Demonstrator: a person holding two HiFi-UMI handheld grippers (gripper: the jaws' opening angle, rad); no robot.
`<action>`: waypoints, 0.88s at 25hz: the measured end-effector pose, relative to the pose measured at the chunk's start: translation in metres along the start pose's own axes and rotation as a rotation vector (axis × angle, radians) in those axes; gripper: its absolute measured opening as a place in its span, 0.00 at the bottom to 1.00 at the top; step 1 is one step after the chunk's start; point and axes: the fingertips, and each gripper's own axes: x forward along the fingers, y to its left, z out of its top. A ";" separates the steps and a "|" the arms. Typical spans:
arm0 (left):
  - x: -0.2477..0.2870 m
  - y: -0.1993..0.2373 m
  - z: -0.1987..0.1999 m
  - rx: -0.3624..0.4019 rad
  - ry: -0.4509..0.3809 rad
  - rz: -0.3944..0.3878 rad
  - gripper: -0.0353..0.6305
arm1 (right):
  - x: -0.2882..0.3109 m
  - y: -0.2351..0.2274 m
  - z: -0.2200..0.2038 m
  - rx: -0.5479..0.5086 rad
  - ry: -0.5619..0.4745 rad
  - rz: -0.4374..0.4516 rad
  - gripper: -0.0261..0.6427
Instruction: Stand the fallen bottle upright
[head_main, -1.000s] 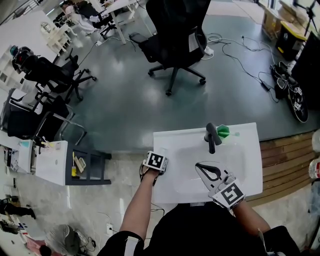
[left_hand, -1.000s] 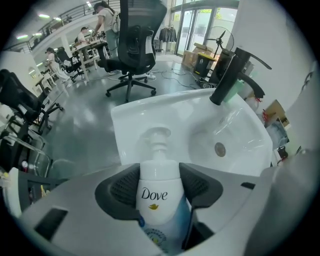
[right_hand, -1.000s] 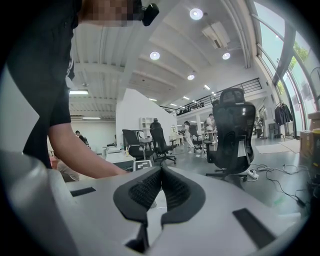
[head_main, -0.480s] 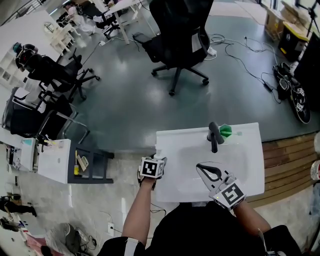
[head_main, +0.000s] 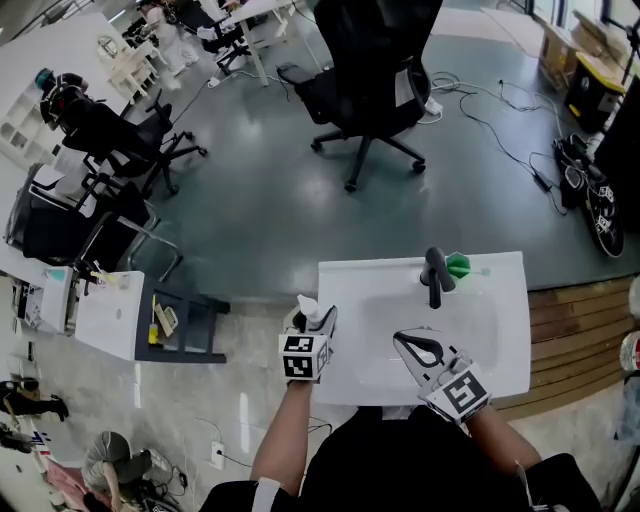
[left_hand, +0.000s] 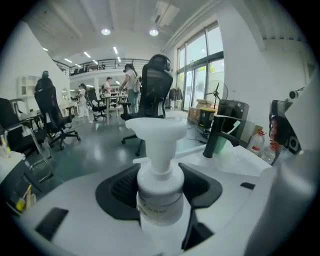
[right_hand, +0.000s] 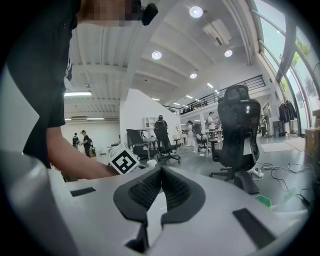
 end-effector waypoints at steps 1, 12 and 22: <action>-0.001 0.001 0.002 -0.009 -0.036 0.011 0.42 | 0.000 0.001 0.000 0.013 0.012 -0.004 0.06; 0.019 0.005 -0.007 -0.028 -0.225 0.133 0.43 | -0.005 -0.008 -0.011 -0.015 0.034 -0.047 0.06; 0.018 0.002 -0.003 0.007 -0.281 0.131 0.47 | 0.006 0.001 -0.003 -0.028 0.036 -0.038 0.06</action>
